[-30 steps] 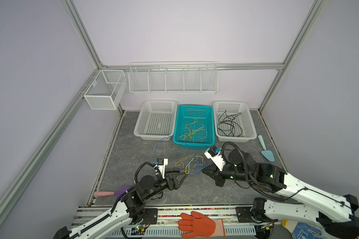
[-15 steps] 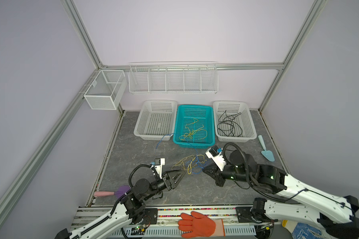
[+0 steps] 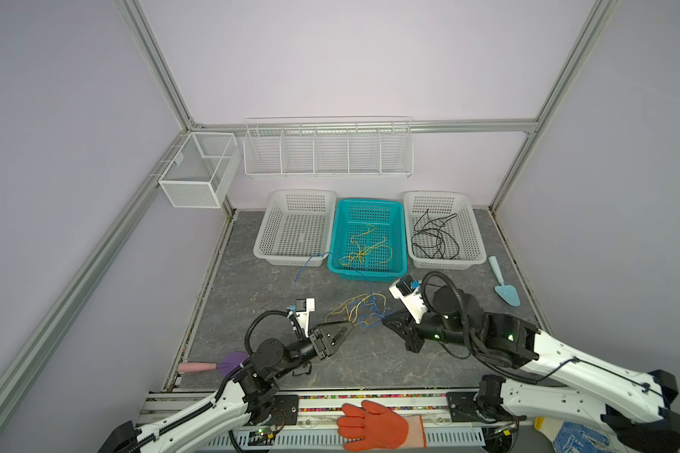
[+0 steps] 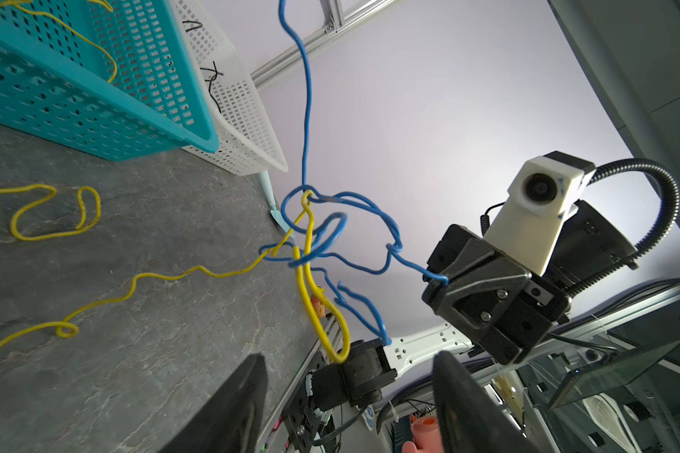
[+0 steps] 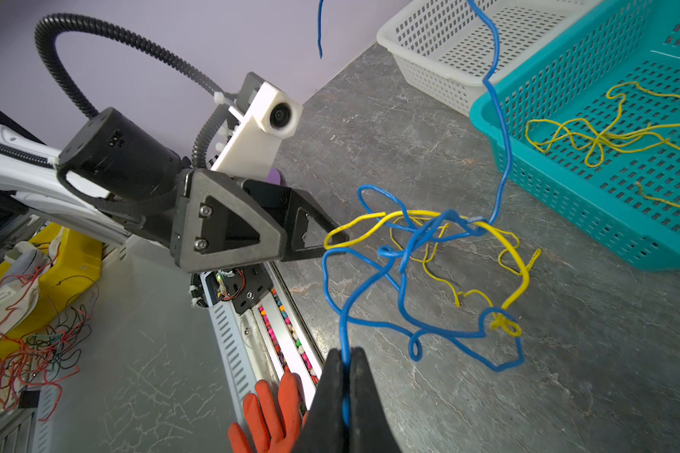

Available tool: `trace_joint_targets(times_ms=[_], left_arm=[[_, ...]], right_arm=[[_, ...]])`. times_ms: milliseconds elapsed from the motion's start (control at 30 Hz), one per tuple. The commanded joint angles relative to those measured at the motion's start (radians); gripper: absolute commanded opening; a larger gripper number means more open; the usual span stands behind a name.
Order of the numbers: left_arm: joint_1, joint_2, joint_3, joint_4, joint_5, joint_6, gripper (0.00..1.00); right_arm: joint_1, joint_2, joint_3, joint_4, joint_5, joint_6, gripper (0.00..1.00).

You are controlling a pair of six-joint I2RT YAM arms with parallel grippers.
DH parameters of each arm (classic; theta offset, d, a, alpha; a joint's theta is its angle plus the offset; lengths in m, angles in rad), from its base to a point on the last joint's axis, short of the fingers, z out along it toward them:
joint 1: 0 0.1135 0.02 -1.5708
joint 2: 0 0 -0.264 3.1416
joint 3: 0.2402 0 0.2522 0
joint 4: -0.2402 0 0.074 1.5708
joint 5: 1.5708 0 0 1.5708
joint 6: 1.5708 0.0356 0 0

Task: Untangle the cables

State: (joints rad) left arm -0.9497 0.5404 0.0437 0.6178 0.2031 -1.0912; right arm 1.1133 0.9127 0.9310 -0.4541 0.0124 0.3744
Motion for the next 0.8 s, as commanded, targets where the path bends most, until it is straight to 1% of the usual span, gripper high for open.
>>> trace_joint_targets(times_ms=[0,267,367,633,767], left_arm=[[-0.005,0.016,0.009,0.057,-0.001,-0.019,0.66],[-0.004,0.006,0.046,-0.004,-0.039,-0.001,0.61],[-0.004,0.030,0.062,0.006,-0.033,-0.001,0.57],[-0.004,0.131,0.064,0.101,0.010,-0.008,0.46],[-0.004,0.139,0.063,0.107,0.003,-0.007,0.41]], right_arm=[[-0.006,-0.015,-0.011,0.047,0.035,0.021,0.07],[-0.004,0.000,-0.029,0.080,0.000,0.032,0.07],[-0.004,0.000,-0.032,0.089,0.001,0.035,0.07],[-0.003,0.012,-0.031,0.101,0.000,0.040,0.07],[-0.002,0.020,-0.029,0.108,-0.009,0.041,0.07]])
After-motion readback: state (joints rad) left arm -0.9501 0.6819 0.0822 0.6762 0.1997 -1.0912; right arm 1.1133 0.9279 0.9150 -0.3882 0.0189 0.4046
